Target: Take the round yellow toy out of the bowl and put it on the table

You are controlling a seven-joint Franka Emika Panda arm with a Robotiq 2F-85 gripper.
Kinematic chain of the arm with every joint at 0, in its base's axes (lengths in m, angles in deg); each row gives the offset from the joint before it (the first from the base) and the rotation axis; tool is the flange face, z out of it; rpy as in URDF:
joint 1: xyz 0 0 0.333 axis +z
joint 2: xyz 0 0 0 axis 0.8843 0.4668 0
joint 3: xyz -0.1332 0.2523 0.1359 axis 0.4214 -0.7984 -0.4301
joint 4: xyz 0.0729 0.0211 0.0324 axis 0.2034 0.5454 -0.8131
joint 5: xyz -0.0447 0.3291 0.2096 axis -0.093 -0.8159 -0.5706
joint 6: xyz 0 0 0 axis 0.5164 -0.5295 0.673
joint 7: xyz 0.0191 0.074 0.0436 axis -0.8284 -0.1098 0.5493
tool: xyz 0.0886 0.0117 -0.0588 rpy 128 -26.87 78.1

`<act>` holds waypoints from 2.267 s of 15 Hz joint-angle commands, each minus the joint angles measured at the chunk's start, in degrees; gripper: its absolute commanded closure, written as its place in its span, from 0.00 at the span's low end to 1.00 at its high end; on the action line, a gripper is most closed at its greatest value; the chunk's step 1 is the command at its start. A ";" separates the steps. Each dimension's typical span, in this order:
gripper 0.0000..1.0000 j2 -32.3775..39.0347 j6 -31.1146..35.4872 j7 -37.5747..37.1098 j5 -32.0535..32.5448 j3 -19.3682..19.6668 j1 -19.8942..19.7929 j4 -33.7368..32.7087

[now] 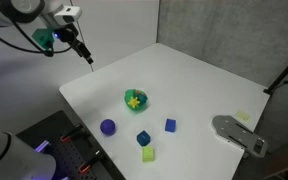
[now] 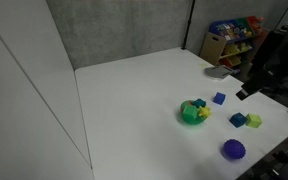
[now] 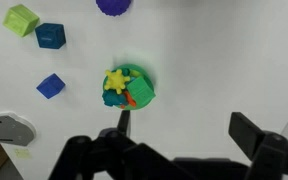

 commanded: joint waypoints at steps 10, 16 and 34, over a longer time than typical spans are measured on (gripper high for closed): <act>0.00 7.91 -1.91 1.03 1.43 2.27 -0.12 -5.83; 0.00 20.77 -2.85 1.34 3.43 4.69 -1.09 -15.15; 0.00 53.87 7.57 10.31 3.95 17.51 0.10 -29.10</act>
